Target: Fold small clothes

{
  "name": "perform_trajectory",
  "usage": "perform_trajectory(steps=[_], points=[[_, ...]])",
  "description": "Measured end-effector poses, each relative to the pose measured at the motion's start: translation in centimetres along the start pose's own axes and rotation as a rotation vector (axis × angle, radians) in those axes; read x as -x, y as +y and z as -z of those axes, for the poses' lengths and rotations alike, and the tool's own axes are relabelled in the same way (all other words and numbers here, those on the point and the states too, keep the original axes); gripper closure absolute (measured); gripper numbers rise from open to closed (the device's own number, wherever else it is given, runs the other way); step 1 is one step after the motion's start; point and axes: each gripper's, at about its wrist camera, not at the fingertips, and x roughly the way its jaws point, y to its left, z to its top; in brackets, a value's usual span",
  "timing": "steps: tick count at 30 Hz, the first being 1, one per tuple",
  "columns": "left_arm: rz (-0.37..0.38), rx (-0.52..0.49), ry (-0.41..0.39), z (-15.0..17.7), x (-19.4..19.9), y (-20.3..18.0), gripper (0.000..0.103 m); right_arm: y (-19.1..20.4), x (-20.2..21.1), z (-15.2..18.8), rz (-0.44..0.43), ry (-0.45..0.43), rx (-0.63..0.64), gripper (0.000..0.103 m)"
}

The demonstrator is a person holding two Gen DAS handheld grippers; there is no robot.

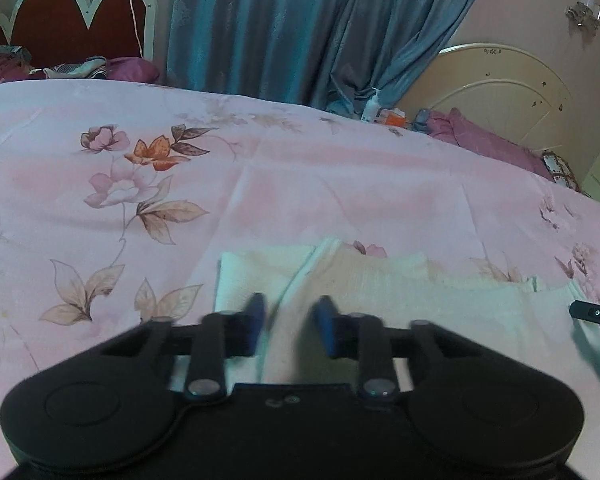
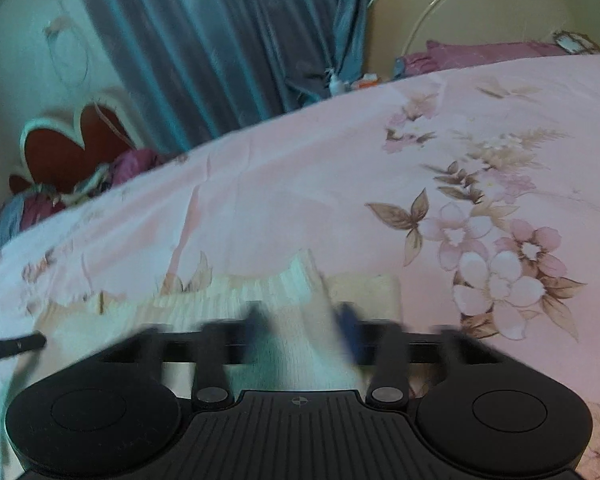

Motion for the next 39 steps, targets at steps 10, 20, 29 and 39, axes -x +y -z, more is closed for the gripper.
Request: perform_trajectory(steps=[10, 20, 29, 39], points=[[-0.05, -0.067, -0.115, 0.8, 0.9, -1.6, 0.1, 0.6, 0.3, 0.4, 0.076, -0.062, 0.07, 0.1], [-0.123, -0.089, -0.125, 1.6, -0.6, -1.8, 0.099, 0.2, -0.8, 0.0, 0.103, -0.054, 0.036, 0.1], [-0.114, -0.051, -0.169, 1.7, 3.0, -1.4, 0.044, 1.7, 3.5, 0.2, 0.07, -0.127, 0.071, 0.061], [0.005, -0.15, -0.109, 4.9, 5.9, -5.4, 0.041, 8.2, 4.3, 5.0, -0.048, -0.042, 0.191, 0.061]])
